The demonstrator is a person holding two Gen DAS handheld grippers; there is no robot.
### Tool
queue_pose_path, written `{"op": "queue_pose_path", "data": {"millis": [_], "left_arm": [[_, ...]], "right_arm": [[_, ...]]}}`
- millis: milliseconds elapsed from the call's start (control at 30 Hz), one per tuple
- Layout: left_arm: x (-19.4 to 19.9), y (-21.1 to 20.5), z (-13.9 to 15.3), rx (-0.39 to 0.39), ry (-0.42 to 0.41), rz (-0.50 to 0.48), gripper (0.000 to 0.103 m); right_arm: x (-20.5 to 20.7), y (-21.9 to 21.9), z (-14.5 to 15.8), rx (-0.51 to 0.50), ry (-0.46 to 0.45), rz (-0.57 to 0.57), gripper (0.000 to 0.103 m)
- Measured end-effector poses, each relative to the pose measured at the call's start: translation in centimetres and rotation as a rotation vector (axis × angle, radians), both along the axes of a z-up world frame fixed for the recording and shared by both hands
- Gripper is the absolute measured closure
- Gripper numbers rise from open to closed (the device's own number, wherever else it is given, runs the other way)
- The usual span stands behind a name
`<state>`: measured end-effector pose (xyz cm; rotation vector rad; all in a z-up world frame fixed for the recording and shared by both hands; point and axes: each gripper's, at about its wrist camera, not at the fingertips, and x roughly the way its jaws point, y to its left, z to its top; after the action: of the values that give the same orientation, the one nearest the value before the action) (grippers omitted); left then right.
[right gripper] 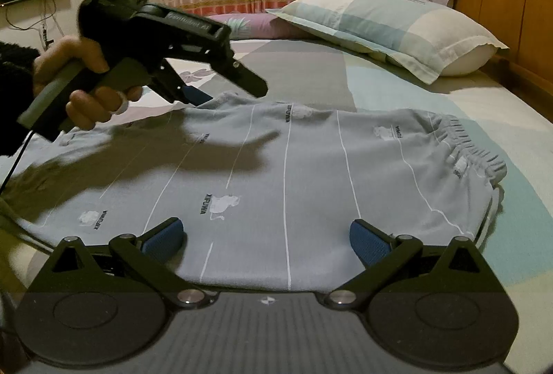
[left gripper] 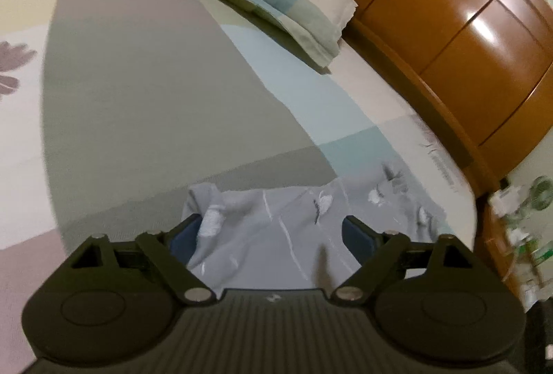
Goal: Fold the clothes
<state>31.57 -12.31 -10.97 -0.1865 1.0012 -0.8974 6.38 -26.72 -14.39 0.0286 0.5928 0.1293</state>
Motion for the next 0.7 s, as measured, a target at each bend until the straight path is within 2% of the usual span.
{"op": "queue_pose_path", "data": {"millis": [67,167,200,233,300,433,600,633,700], "left_arm": [[1.6,0.1,-0.4,-0.072,0.077,0.011,0.013],[4.0,1.9,-0.7,-0.240,0.206,0.104,0.014],[4.7,2.7,-0.6,-0.292,0.238,0.134,0.014],[5.0,3.5,-0.3,-0.315,0.231,0.156,0.014],[4.8,4.7,0.8,-0.300,0.154,0.201,0.014],[3.6,5.2,1.9,-0.271,0.121,0.171,0.014],[0.7,2.3,2.3,-0.174,0.088,-0.021,0.013],[0.4,1.6,2.1,-0.154,0.086,-0.045,0.013],[0.4,0.8,1.4,-0.093,0.063,-0.029,0.013]], "right_arm": [[0.1,0.0,0.0,-0.001,0.001,-0.001,0.000],[0.2,0.1,0.0,-0.002,0.001,-0.001,0.000],[0.2,0.1,0.0,-0.002,0.000,-0.001,0.000],[0.2,0.1,0.0,-0.002,-0.001,0.000,0.000],[0.1,0.1,0.0,-0.002,-0.003,-0.001,0.000],[0.3,0.2,0.0,-0.002,-0.003,-0.007,0.000],[0.5,0.4,0.1,-0.004,0.000,-0.016,0.000],[0.5,0.3,0.1,-0.005,0.000,-0.017,0.000],[0.5,0.3,0.1,-0.005,0.000,-0.017,0.000]]}}
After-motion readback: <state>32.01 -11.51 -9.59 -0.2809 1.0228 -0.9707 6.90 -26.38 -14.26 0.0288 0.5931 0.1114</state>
